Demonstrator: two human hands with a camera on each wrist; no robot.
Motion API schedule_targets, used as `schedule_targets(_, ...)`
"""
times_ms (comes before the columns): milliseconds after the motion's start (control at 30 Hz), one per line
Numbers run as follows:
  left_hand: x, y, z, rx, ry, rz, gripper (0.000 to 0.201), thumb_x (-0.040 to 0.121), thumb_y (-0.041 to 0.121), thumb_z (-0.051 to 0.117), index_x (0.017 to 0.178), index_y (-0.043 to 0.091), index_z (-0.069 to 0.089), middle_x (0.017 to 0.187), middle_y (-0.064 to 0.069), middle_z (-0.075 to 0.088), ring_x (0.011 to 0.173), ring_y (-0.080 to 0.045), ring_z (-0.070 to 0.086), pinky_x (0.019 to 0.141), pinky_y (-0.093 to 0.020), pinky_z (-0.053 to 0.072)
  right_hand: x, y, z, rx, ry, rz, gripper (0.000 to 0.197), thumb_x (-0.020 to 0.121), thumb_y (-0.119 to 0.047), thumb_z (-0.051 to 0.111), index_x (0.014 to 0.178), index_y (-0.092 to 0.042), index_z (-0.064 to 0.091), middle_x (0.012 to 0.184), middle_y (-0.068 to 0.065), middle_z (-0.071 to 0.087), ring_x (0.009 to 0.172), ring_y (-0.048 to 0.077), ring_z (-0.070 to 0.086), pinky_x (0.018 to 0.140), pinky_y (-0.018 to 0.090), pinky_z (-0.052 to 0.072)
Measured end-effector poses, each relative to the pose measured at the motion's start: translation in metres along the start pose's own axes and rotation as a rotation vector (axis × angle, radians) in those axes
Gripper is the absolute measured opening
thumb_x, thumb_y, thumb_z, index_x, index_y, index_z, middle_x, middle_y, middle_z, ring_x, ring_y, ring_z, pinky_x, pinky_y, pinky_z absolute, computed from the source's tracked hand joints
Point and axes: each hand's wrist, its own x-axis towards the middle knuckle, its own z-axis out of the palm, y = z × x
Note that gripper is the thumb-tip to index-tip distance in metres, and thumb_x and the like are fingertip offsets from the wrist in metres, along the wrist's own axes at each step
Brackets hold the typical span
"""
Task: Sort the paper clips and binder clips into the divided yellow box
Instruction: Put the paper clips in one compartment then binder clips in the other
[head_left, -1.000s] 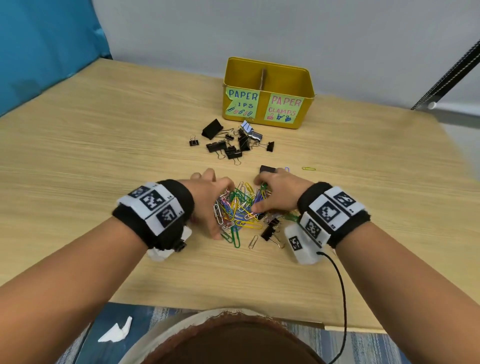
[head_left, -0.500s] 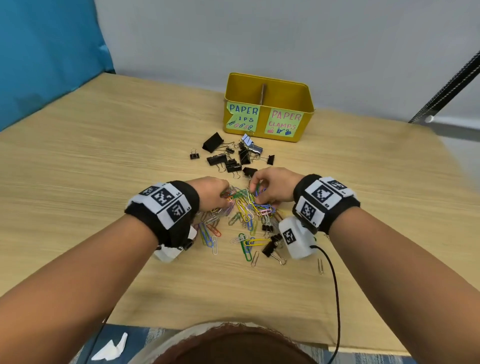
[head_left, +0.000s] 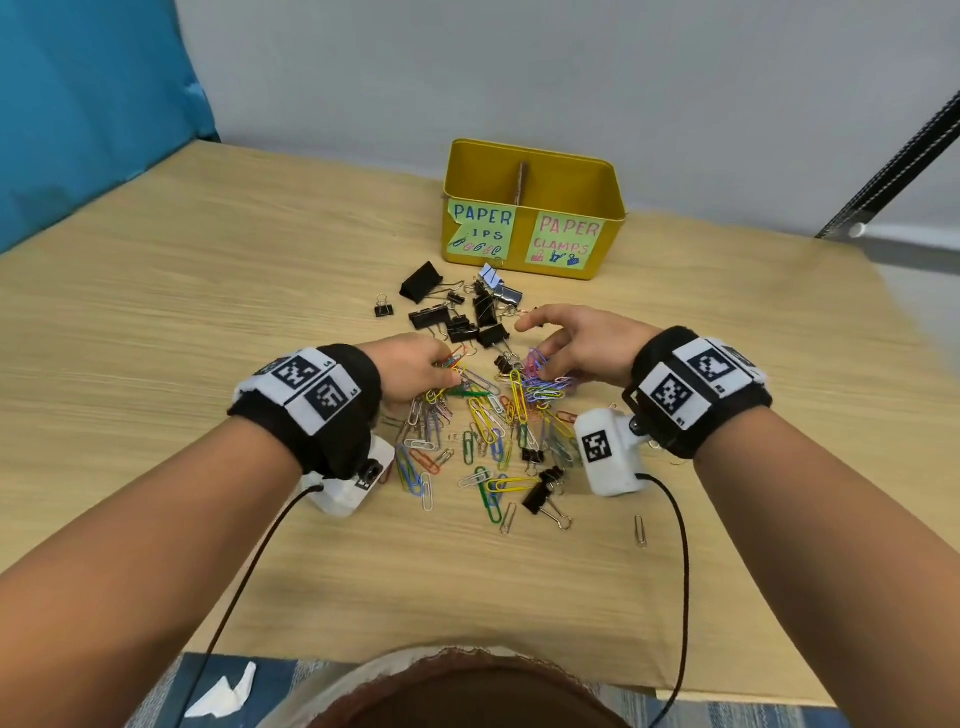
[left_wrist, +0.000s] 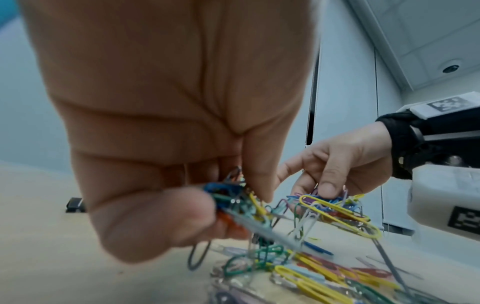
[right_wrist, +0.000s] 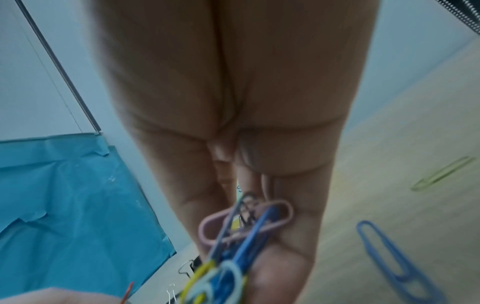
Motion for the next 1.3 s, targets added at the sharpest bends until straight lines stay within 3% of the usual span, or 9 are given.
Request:
schedule_targets(67, 0.003, -0.002, -0.002, -0.058, 0.028, -0.009, 0.044, 0.096, 0.030, 0.044, 0.127, -0.001, 0.046, 0.077, -0.005, 0.049, 0.052, -0.013, 0.047, 0.046, -0.023, 0.043, 0.001, -0.002, -0.002, 0.046, -0.033, -0.005, 0.035, 0.085, 0.013, 0.049, 0.107, -0.013, 0.055, 0.079, 0.008, 0.053, 0.061, 0.017, 0.048, 0.051, 0.024, 0.043)
schedule_targets(167, 0.006, -0.002, -0.009, -0.122, 0.062, 0.027, 0.049, 0.096, 0.029, 0.044, 0.130, -0.006, 0.043, 0.107, -0.027, 0.056, 0.054, -0.016, 0.046, 0.051, -0.027, 0.043, 0.004, -0.005, -0.007, 0.207, -0.030, 0.007, 0.031, 0.090, 0.009, 0.038, 0.091, -0.016, 0.057, 0.077, 0.008, 0.052, 0.051, 0.014, 0.054, 0.044, 0.022, 0.043)
schedule_targets(433, 0.019, 0.012, -0.047, -0.575, 0.081, 0.136, 0.021, 0.096, 0.014, 0.046, 0.079, 0.011, 0.056, 0.061, -0.001, 0.049, 0.034, -0.007, 0.043, 0.033, -0.016, 0.039, 0.016, -0.039, -0.037, 0.537, -0.037, -0.046, 0.032, 0.093, 0.008, 0.032, 0.090, -0.012, 0.057, 0.079, 0.010, 0.056, 0.050, 0.013, 0.059, 0.046, 0.021, 0.050)
schedule_targets(600, 0.039, 0.039, -0.107, -0.855, 0.237, 0.176, 0.011, 0.096, 0.013, 0.046, 0.096, 0.004, 0.053, 0.071, -0.002, 0.049, 0.046, -0.007, 0.045, 0.032, -0.014, 0.039, 0.038, -0.094, -0.075, 0.732, 0.093, -0.202, 0.033, 0.093, 0.009, 0.030, 0.085, -0.009, 0.056, 0.059, 0.005, 0.065, 0.042, 0.010, 0.062, 0.043, 0.017, 0.049)
schedule_targets(733, 0.072, 0.059, -0.144, -0.904, 0.385, 0.167, 0.022, 0.096, 0.015, 0.047, 0.075, 0.010, 0.051, 0.069, -0.006, 0.052, 0.036, -0.007, 0.051, 0.032, -0.015, 0.042, 0.068, -0.131, -0.089, 0.815, 0.190, -0.233, 0.032, 0.094, 0.007, 0.028, 0.082, -0.010, 0.051, 0.068, 0.009, 0.058, 0.049, 0.014, 0.058, 0.040, 0.015, 0.046)
schedule_targets(867, 0.107, 0.066, -0.159, -0.553, 0.486, 0.054, 0.027, 0.093, 0.021, 0.052, 0.073, 0.006, 0.060, 0.073, -0.013, 0.058, 0.053, -0.020, 0.050, 0.051, -0.028, 0.041, 0.105, -0.140, -0.088, 0.769, 0.296, -0.174, 0.033, 0.092, 0.010, 0.028, 0.076, -0.010, 0.049, 0.073, 0.009, 0.050, 0.055, 0.017, 0.054, 0.035, 0.014, 0.045)
schedule_targets(933, 0.117, 0.063, -0.160, -0.422, 0.482, -0.014, 0.027, 0.092, 0.021, 0.051, 0.086, 0.000, 0.066, 0.071, -0.012, 0.056, 0.061, -0.023, 0.051, 0.055, -0.030, 0.038, 0.123, -0.133, -0.088, 0.652, 0.334, -0.142, 0.032, 0.091, 0.008, 0.036, 0.073, -0.015, 0.049, 0.076, 0.003, 0.050, 0.064, 0.014, 0.052, 0.048, 0.023, 0.050)
schedule_targets(1100, 0.142, 0.055, -0.164, -0.503, 0.369, -0.034, 0.015, 0.090, 0.009, 0.052, 0.087, -0.003, 0.062, 0.089, -0.024, 0.058, 0.077, -0.029, 0.055, 0.085, -0.045, 0.051, 0.151, -0.122, -0.089, 0.560, 0.357, -0.077, 0.026, 0.092, -0.004, 0.045, 0.072, -0.020, 0.046, 0.079, -0.001, 0.049, 0.069, 0.013, 0.052, 0.063, 0.026, 0.049)
schedule_targets(1300, 0.136, 0.057, -0.161, -0.342, 0.335, -0.023, 0.038, 0.091, 0.000, 0.042, 0.127, -0.007, 0.051, 0.128, -0.026, 0.056, 0.107, -0.032, 0.059, 0.097, -0.041, 0.048, 0.156, -0.122, -0.086, 0.459, 0.268, -0.067, 0.030, 0.089, 0.002, 0.040, 0.089, -0.016, 0.064, 0.114, 0.024, 0.057, 0.087, 0.029, 0.053, 0.088, 0.048, 0.049)
